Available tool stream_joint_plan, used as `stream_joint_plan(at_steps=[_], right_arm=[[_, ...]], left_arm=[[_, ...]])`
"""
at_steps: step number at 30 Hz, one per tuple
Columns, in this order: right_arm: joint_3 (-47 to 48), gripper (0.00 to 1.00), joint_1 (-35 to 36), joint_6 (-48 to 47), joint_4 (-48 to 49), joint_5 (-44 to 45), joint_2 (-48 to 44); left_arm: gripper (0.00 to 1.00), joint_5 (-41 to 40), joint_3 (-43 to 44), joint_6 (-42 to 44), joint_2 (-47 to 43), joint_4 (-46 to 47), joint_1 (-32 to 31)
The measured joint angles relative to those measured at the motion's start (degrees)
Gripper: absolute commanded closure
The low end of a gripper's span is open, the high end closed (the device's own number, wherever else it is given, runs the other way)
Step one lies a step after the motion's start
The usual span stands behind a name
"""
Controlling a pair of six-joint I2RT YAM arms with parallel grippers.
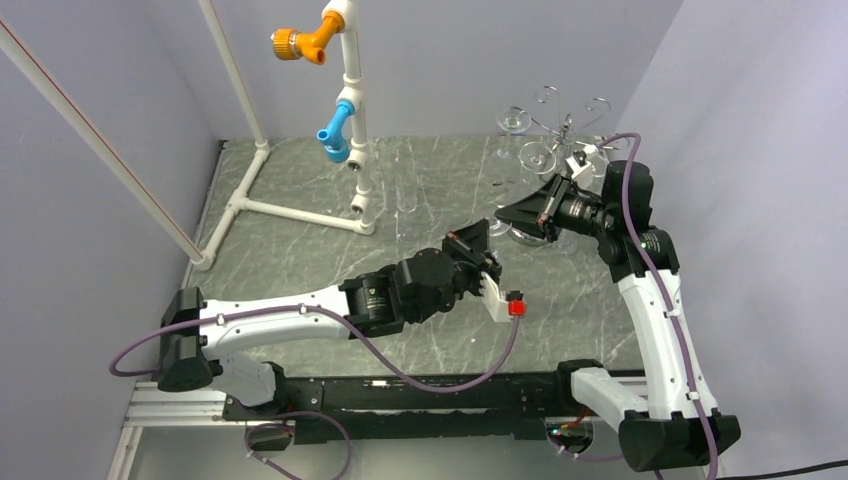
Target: Place the wine glass upside down on the wine glass rack
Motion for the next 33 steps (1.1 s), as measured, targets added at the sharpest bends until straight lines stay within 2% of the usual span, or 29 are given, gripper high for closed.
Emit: stream_joint_plan(at_steps=[1,3,5,8,10,15,21,27,33], right_arm=[[0.0,1.00,-0.1,0.0,0.1,0.0,0.0],[0.2,1.00,-0.6,0.0,0.0,-0.6,0.0],[0.9,1.00,-1.3,0.4,0.2,-1.4,0.2],[2.6,1.00,-2.2,1.9,1.8,-2.4,0.7],[4.0,1.00,-2.5,3.3,3.5,-2.9,1.3],[8.8,1.00,-2.6,7.5,9.0,-4.7,5.5],[16.5,1.00,-2.1,13.7,17.2,-6.1,15.5],[27.0,1.00,-0.6,19.9,25.9,-6.3,27.3],[38.9,1.00,1.4,23.1,30.5,-6.1,38.1]], left_arm=[[0.70,-0.2,0.0,-0.5,0.0,0.2,-0.1],[0.50,-0.7,0.0,-2.2,-0.1,0.9,-0.3],[0.34,-0.7,0.0,-4.9,-0.9,1.4,-0.5],[0.18,-0.3,0.1,-11.0,-4.0,0.2,-0.9],[0.03,0.7,0.5,-15.9,-7.2,-1.7,-1.1],[0.01,3.1,3.5,-28.8,-15.8,-7.5,-1.2],[0.01,3.8,5.9,-42.7,-25.4,-13.1,-1.2],[0.01,1.4,1.5,-51.6,-31.8,-13.7,-1.2],[0.01,-1.2,-2.3,-57.2,-33.2,-14.0,-1.2]])
